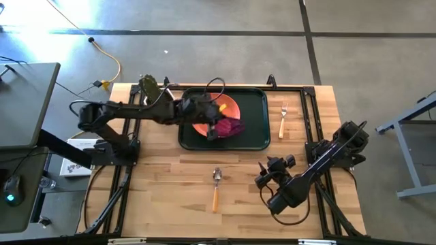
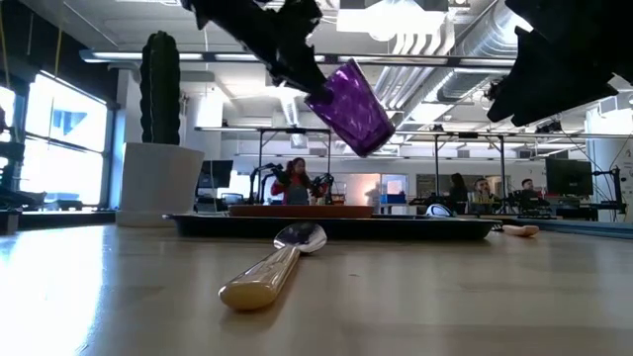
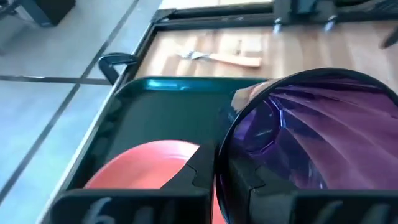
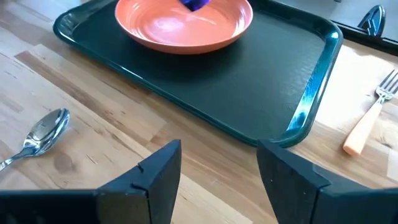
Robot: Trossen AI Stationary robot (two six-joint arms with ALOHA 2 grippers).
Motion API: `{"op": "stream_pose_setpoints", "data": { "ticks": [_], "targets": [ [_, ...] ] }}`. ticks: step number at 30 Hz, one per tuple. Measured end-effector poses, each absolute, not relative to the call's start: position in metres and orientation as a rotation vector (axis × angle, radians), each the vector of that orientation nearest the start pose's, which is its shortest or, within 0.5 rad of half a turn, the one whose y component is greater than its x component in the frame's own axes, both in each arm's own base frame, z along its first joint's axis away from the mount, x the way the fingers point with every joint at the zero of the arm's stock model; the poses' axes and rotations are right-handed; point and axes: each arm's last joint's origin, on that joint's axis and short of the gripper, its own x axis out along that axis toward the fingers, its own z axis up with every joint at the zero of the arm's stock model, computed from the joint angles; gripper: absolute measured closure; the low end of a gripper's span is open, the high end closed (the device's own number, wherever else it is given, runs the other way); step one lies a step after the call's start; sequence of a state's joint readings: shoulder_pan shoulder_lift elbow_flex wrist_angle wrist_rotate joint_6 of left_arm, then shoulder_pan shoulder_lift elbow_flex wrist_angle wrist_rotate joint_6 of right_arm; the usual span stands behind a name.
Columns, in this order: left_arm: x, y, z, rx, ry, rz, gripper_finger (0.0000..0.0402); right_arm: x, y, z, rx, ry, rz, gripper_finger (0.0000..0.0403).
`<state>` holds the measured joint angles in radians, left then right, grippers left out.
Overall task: Pick and place plate/cup/fork/spoon on tray
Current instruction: Put the violet cup to the right of the orange plate on the dark green tray
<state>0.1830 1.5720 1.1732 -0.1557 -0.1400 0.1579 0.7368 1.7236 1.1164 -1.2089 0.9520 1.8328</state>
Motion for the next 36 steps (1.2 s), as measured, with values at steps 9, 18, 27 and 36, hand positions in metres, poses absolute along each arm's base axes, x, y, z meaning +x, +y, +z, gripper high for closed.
{"op": "stream_pose_setpoints", "data": {
  "ticks": [9,18,27,36],
  "targets": [
    [0.389,0.114,0.284,0.204,0.622,0.293,0.0396,0.22,0.168,0.192,0.279,0.558,-0.959,0.0201],
    [0.431,0.153,0.274,0.184,0.648,0.316,0.0396,0.22,0.17,0.191,0.276,0.561,-0.943,0.0201],
    [0.451,0.169,0.267,0.359,0.815,-0.03,0.0396,0.221,0.171,0.192,0.243,0.572,-0.927,0.0201],
    [0.466,0.173,0.251,0.673,0.814,-0.172,0.0396,0.222,0.171,0.192,0.205,0.582,-0.907,0.0201]
  ]
}}
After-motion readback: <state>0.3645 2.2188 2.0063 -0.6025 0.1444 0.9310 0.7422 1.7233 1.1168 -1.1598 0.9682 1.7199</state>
